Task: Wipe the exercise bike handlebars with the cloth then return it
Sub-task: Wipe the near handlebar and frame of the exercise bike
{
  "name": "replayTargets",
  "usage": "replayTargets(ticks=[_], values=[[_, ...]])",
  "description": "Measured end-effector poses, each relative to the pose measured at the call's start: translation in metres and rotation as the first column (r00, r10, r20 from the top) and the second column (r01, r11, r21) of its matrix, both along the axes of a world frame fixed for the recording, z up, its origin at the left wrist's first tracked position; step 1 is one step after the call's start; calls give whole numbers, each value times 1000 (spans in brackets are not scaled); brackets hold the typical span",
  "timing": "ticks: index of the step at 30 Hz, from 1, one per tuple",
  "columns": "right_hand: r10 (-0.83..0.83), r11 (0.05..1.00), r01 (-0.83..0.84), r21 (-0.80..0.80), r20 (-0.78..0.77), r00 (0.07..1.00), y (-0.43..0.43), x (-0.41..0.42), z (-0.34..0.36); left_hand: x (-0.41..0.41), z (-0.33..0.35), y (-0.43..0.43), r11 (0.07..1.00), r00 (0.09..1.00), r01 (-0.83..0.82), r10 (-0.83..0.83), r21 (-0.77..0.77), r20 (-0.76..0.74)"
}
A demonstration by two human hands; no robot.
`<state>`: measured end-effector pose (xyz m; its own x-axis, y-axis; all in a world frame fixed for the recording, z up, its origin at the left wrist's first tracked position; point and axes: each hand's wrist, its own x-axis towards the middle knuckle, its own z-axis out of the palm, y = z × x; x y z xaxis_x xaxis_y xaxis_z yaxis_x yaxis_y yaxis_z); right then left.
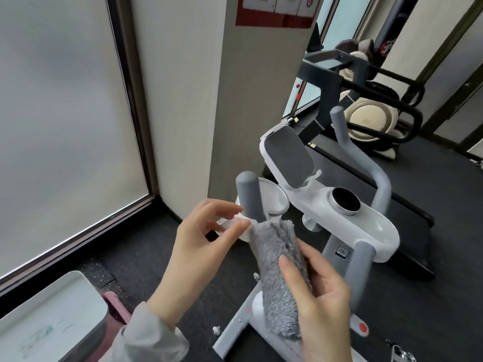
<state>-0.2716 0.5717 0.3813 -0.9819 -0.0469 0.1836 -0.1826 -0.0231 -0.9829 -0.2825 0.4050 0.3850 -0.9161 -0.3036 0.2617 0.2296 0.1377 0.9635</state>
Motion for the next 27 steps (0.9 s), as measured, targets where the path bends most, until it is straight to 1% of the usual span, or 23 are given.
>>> replayTargets(ticks=[1,2,4,5,6,7,10,12,14,16,19,20,21,23,25,27], values=[[-90,996,90,-8,-45,995,0,-9,5,-5,-1,-2,991,996,-93,92,-101,-22],[-162,987,163,1,-102,981,0,-20,11,-9,-2,-4,975,990,-142,139,-169,-29],[-224,964,251,89,-236,946,-6,-40,25,-18,-6,-5,967,991,-130,133,-219,0],[-218,948,275,162,-299,929,-11,-49,30,-22,-7,-3,975,994,-103,109,-199,17],[-197,930,285,230,-344,918,-17,-57,32,-26,-9,-1,984,996,-82,86,-159,17],[-170,923,278,266,-364,916,-23,-63,33,-28,-11,1,991,998,-70,70,-110,1],[-71,944,181,274,-369,927,-40,-74,33,-30,-16,8,997,996,-66,67,30,-51],[54,937,97,334,-414,909,-44,-80,36,-30,-17,10,995,996,-64,68,79,-51],[219,900,-10,436,-433,875,-43,-89,45,-31,-18,9,993,997,-73,76,90,-34],[367,839,-144,525,-349,862,-43,-100,59,-32,-17,8,994,996,-79,81,75,-26],[468,744,-343,574,-80,880,-50,-122,78,-31,-16,7,995,997,-72,75,68,-35],[492,717,-422,554,27,870,-53,-130,82,-30,-16,8,995,997,-67,70,72,-34],[515,704,-504,500,130,848,-56,-137,84,-29,-16,8,995,997,-64,67,76,-31],[544,718,-614,329,284,789,-58,-146,83,-26,-16,8,994,995,-96,97,49,-24],[553,740,-637,216,344,759,-56,-148,77,-22,-17,6,988,988,-152,152,-1,-28],[544,765,-617,184,330,772,-51,-147,67,-19,-18,6,982,982,-187,186,-32,-38]])
